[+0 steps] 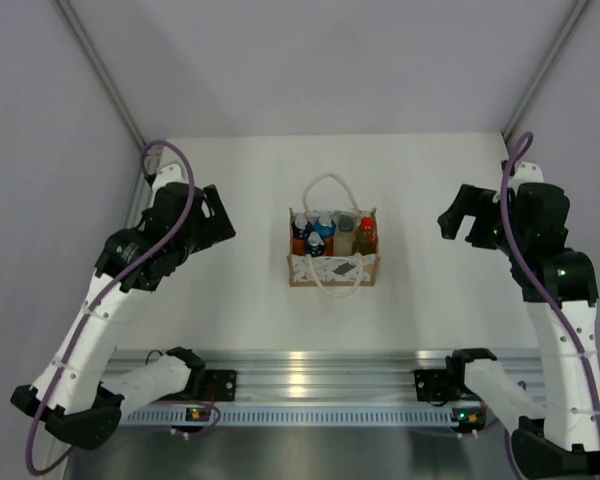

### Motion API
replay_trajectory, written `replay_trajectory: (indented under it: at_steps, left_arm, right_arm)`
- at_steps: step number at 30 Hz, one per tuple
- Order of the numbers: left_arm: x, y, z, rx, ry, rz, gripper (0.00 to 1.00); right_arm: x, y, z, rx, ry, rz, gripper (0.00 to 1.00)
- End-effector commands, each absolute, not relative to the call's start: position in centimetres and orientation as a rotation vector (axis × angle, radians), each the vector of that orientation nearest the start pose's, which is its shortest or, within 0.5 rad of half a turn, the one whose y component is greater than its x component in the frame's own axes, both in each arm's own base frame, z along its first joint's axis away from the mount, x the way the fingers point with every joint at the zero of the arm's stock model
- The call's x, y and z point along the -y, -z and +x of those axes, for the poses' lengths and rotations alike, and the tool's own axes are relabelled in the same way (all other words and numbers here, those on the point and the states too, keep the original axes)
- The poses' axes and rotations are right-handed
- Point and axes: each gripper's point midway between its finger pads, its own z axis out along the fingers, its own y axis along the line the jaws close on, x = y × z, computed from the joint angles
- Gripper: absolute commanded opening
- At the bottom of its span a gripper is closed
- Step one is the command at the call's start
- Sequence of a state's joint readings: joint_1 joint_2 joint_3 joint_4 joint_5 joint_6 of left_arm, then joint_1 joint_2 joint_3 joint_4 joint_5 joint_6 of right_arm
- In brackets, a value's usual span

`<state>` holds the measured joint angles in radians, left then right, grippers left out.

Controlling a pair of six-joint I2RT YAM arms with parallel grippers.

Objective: Take the personal care products out of the canvas bag

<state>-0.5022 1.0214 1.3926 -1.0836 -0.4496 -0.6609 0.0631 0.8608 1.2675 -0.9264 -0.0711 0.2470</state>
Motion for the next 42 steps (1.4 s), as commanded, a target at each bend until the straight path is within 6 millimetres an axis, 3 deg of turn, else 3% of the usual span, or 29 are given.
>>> replay_trajectory:
  at_steps: [1,3,6,7,9,11,13,14,16,20,23,27,42]
  left_arm:
    - [9.0,-29.8,25.6,-2.181,0.202,-0.413,0.99]
    - [9.7,-29.3,25.8,-2.207,0.226,-0.421,0.98]
    - [12.5,-28.6,26.7,-2.246,0.348,-0.343,0.98]
    - [13.3,-28.0,26.9,-2.272,0.370,-0.316,0.98]
    - [14.6,-27.5,27.3,-2.298,0.423,-0.291,0.99]
    - [15.6,-26.4,27.8,-2.341,0.447,-0.284,0.99]
    - [16.6,-25.1,28.1,-2.372,0.473,-0.296,0.99]
    - [17.2,-24.5,28.1,-2.389,0.493,-0.295,0.99]
    - [18.1,-23.4,28.3,-2.408,0.518,-0.291,0.98]
    - [19.5,-21.7,28.0,-2.444,0.531,-0.235,0.98]
    - [19.7,-20.9,27.7,-2.465,0.521,-0.221,0.98]
    - [19.6,-20.5,27.2,-2.473,0.524,-0.220,0.98]
    - [17.2,-20.7,24.5,-2.417,0.511,-0.189,0.99]
  right_arm:
    - [-3.5,-31.1,24.7,-2.077,-0.245,0.173,0.99]
    - [-3.4,-31.3,24.8,-2.071,-0.241,0.164,0.99]
    - [-5.1,-31.0,25.0,-2.077,-0.334,0.095,1.00]
    - [-7.2,-31.7,25.3,-2.047,-0.461,0.022,0.99]
    - [-9.5,-31.1,25.5,-2.059,-0.623,0.007,1.00]
    - [-11.8,-30.9,25.7,-2.056,-0.674,-0.044,1.00]
    - [-12.2,-30.1,26.8,-2.085,-0.559,-0.034,1.00]
    - [-14.4,-30.6,26.4,-2.082,-0.556,-0.112,0.99]
    - [-14.8,-29.9,27.9,-2.105,-0.445,-0.091,0.99]
    - [-18.5,-29.5,29.2,-2.131,-0.384,-0.177,0.92]
    - [-19.5,-27.1,31.0,-2.196,-0.256,-0.184,0.78]
    - [-20.5,-25.4,31.9,-2.237,-0.216,-0.208,0.57]
    - [-20.9,-22.6,33.0,-2.284,-0.107,-0.264,0.40]
